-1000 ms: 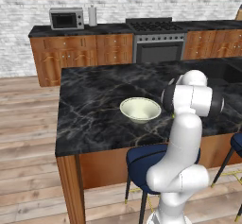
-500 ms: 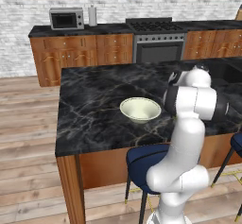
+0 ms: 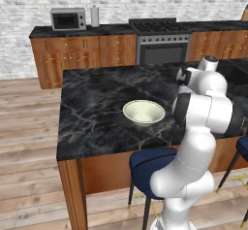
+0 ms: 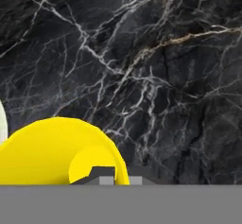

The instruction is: Place the cup inside the bowl on the dining table and move the bowl to any counter.

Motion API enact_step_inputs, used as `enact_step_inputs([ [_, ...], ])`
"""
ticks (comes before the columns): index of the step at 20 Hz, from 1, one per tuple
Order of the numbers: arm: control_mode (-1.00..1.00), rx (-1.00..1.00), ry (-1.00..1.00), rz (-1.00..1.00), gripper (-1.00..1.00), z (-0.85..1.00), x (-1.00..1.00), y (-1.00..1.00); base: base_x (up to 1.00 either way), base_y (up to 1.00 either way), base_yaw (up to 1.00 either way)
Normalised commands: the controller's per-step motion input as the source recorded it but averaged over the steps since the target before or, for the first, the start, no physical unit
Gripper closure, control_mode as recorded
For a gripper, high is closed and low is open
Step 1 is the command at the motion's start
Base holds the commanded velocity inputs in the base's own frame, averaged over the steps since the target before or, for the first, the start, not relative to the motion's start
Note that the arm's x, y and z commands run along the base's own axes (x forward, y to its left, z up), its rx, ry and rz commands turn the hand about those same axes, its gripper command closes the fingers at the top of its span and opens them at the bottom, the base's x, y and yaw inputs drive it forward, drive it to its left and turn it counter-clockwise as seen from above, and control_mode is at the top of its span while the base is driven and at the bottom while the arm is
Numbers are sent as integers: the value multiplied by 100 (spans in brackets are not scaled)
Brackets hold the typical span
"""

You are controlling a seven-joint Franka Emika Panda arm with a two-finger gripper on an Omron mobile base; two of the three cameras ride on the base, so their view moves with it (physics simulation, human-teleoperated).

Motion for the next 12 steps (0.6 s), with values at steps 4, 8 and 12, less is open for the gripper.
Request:
enact_step_inputs([
  [4, -100, 0, 0, -10, 100, 30, -18, 36, 0, 0, 0],
  [8, -100, 0, 0, -11, 100, 14, 0, 36, 0, 0, 0],
  [12, -100, 0, -5, -8, 100, 6, 0, 35, 0, 0, 0],
])
